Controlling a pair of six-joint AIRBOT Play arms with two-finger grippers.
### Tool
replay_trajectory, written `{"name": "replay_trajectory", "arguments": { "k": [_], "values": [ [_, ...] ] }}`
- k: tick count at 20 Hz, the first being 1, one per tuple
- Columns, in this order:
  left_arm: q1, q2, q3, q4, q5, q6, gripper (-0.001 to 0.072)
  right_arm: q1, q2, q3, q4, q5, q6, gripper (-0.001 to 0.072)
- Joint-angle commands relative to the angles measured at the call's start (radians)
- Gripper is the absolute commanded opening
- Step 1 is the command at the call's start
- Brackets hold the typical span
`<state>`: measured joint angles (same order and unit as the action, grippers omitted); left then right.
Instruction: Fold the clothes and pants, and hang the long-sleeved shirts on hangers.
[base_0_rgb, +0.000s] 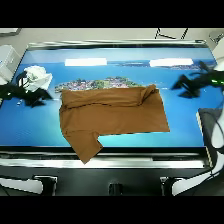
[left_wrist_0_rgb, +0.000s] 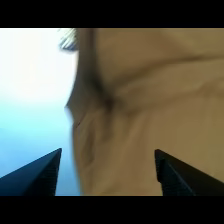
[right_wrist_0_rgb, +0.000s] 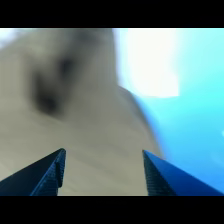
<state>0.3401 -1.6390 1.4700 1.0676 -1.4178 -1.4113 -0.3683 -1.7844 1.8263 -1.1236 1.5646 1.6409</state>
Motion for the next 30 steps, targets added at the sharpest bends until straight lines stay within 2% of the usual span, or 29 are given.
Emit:
{"name": "replay_trajectory", "arguments": {
  "k": [1,4,7,11,13,14,15,17,20,24,28,30],
  "values": [
    [0.1,0.072,-0.22,0.058,-0.117,0.018,0.0515,-0.141,0.079,-0.127,-0.13,0.192,-0.015,0.0574],
    [0.099,0.131,-0.487,-0.048,-0.013,0.134,0.0516,-0.147,0.163,-0.34,-0.125,0.095,-0.053,0.0575],
    [0.075,0.134,-0.623,-0.178,0.092,0.187,0.0515,-0.139,0.191,-0.431,-0.119,0.069,-0.064,0.0575],
    [-0.023,0.133,-0.663,-0.197,0.146,0.191,0.0514,-0.139,0.191,-0.436,-0.115,0.082,-0.065,0.0575],
    [-0.066,0.133,-0.663,-0.198,0.209,0.151,0.0485,-0.139,0.191,-0.436,-0.115,0.081,-0.064,0.0574],
    [-0.087,0.133,-0.663,-0.197,0.242,0.127,0.0434,-0.139,0.191,-0.436,-0.116,0.082,-0.064,0.0573],
    [-0.108,0.133,-0.663,-0.197,0.267,0.116,0.032,-0.139,0.191,-0.437,-0.116,0.08,-0.064,0.057],
    [-0.141,0.135,-0.662,-0.197,0.283,0.113,0.0027,-0.119,0.191,-0.455,-0.146,0.059,-0.073,0.0568],
    [-0.147,0.154,-0.652,-0.196,0.284,0.114,0.0025,-0.089,0.188,-0.569,-0.174,-0.047,-0.089,0.0575],
    [-0.146,0.197,-0.645,-0.196,0.282,0.113,0.0025,-0.081,0.158,-0.683,-0.021,-0.137,-0.172,0.0581],
    [-0.146,0.227,-0.645,-0.197,0.283,0.107,0.0025,-0.081,0.129,-0.726,0.076,-0.199,-0.195,0.0574],
    [-0.146,0.236,-0.645,-0.197,0.283,0.101,0.0025,-0.064,0.124,-0.736,0.11,-0.234,-0.199,0.0547]
  ]
}}
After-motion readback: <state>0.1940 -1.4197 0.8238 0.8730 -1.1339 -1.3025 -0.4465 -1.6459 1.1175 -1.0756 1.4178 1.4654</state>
